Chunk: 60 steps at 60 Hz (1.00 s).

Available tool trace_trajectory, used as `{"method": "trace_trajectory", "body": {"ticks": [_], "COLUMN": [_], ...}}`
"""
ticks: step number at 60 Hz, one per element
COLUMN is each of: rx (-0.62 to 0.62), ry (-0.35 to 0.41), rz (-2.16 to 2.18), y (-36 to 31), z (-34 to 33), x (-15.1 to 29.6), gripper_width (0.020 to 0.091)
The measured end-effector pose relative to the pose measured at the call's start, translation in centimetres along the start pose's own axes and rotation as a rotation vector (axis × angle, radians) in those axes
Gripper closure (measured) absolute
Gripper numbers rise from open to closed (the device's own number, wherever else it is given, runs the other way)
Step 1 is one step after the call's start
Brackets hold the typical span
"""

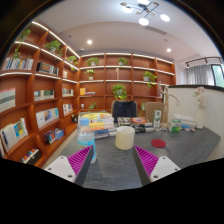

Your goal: Pour water

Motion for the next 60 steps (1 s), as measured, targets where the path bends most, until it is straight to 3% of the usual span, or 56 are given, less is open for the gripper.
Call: {"method": "trace_trajectory", "body": {"ticks": [13, 34, 38, 42, 49, 55, 60], "rx": [0.104, 0.132, 0.096, 0.052, 0.005, 0.011, 0.017], "ry": [-0.033, 0.03, 0.018, -0.026, -0.048, -0.047, -0.05], "rz": [0.044, 0.132, 0.143, 0.126, 0.02, 0.014, 0.053], "y": [-4.9, -8.5, -8.1, -7.5, -6.9, -7.1, -7.0], "z": [5.5, 13.2, 14.5, 15.4, 15.9, 15.9, 16.1], "x": [-2.8, -1.2, -1.6, -2.6, -3.0, -3.1, -3.1], "gripper_width": [0.0302, 0.0313, 0.039, 0.0596, 0.0664, 0.0764, 0.0795]}}
Point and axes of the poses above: the point between the fingertips, and its own axes, seen from behind it with the camera up: y to the right, x up, z forward, the way the camera looks, the point moved 3 cm from there along -z, backward, against the way the camera looks, and after that the axes turned 6 degrees about x, right-handed, at the moved point
